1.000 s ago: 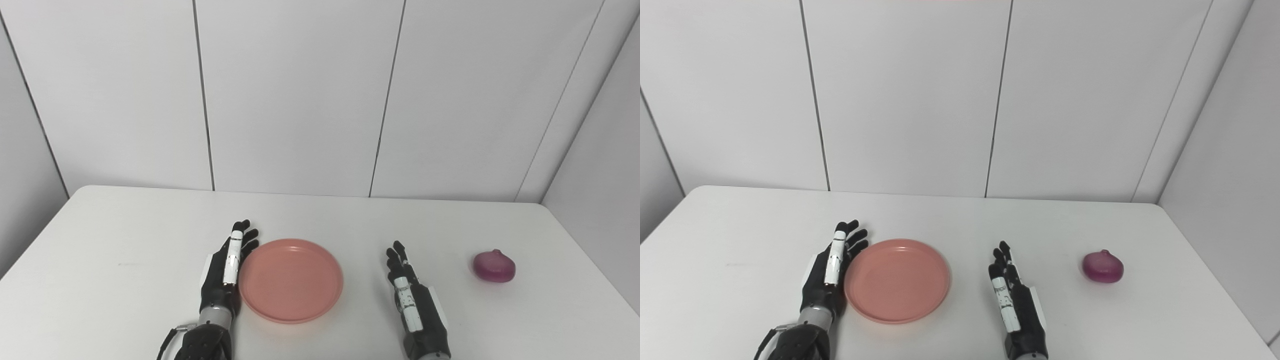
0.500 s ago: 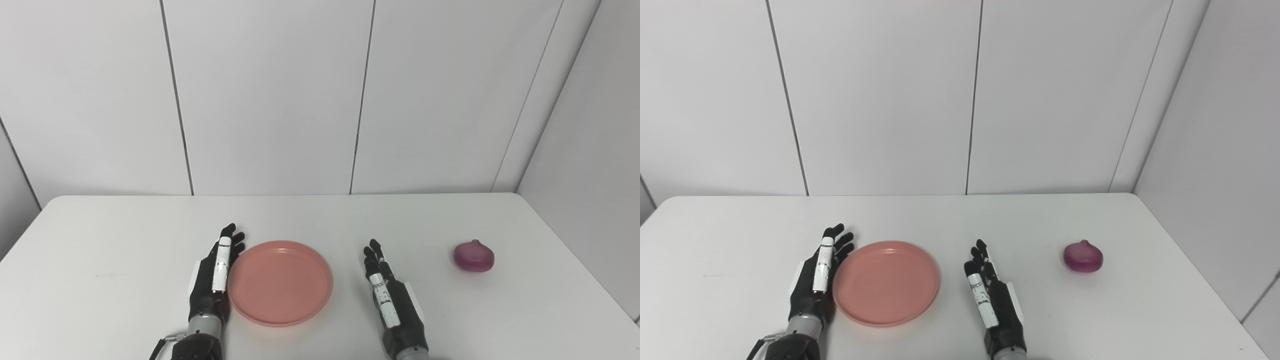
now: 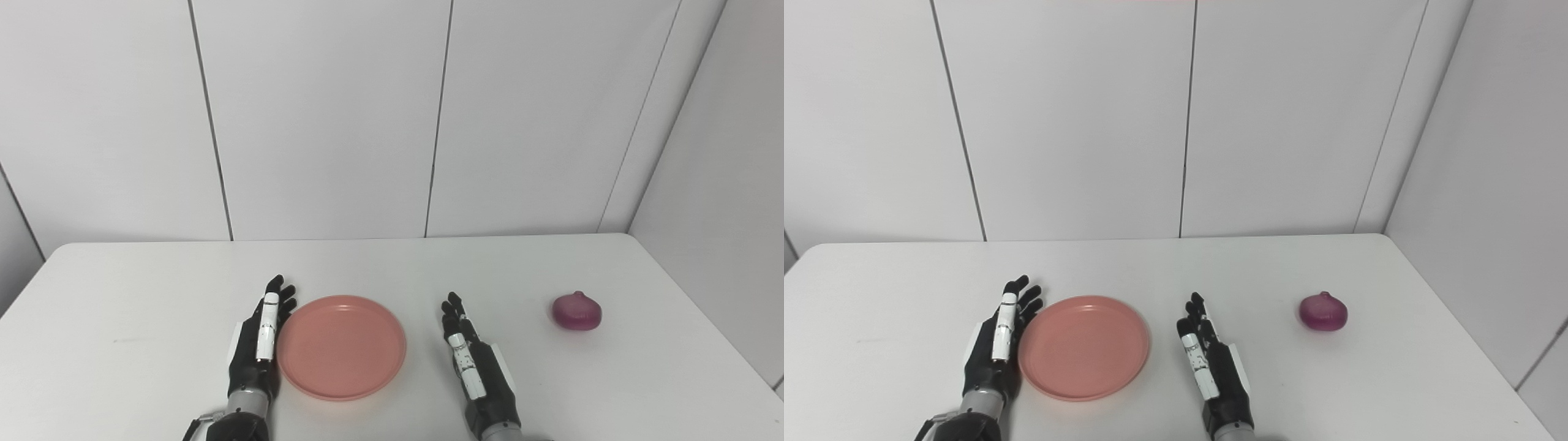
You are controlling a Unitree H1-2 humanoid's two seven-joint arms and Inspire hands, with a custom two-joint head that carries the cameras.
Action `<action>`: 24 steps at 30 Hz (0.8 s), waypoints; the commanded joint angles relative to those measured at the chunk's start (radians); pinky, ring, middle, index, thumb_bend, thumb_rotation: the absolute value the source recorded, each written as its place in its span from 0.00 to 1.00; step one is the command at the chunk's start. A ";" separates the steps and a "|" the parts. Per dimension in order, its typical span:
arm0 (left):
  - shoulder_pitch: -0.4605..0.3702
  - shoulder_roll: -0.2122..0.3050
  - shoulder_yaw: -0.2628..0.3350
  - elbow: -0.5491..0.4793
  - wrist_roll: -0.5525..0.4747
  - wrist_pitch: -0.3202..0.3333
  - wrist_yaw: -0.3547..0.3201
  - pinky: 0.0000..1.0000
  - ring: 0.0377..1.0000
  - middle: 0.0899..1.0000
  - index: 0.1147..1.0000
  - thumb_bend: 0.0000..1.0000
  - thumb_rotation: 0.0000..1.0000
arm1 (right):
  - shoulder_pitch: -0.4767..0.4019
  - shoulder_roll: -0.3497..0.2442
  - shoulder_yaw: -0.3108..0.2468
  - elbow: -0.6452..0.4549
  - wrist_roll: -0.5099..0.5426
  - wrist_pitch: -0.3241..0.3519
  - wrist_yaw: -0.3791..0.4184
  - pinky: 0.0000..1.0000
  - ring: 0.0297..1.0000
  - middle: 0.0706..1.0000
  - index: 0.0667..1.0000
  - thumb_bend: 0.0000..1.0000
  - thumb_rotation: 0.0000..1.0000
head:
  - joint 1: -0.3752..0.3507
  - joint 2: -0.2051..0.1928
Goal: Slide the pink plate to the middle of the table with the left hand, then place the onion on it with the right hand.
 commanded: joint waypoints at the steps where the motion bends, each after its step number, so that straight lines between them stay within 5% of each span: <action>1: -0.015 -0.004 -0.015 -0.012 -0.005 -0.023 -0.028 0.95 0.91 0.90 0.90 0.51 1.00 | -0.038 0.006 0.001 -0.023 0.000 -0.039 -0.001 1.00 1.00 0.97 1.00 0.65 0.89 | 0.001 0.001; 13: -0.036 0.044 -0.020 0.060 0.018 -0.081 -0.038 0.94 0.90 0.88 0.88 0.53 1.00 | -0.047 -0.002 -0.012 -0.059 -0.047 -0.031 -0.032 1.00 0.99 0.97 0.99 0.63 0.92 | -0.022 -0.005; 16: -0.038 0.051 -0.018 0.062 0.024 -0.085 -0.039 0.93 0.89 0.87 0.87 0.53 1.00 | -0.052 0.007 -0.036 -0.058 -0.077 -0.057 -0.079 0.96 0.91 0.89 0.91 0.67 0.85 | -0.028 -0.004; 24: -0.041 0.071 -0.010 0.058 0.032 -0.081 -0.036 0.92 0.89 0.87 0.87 0.54 1.00 | -0.103 -0.066 -0.062 -0.085 -0.066 -0.105 -0.055 1.00 0.95 0.95 0.98 0.69 0.89 | -0.048 -0.001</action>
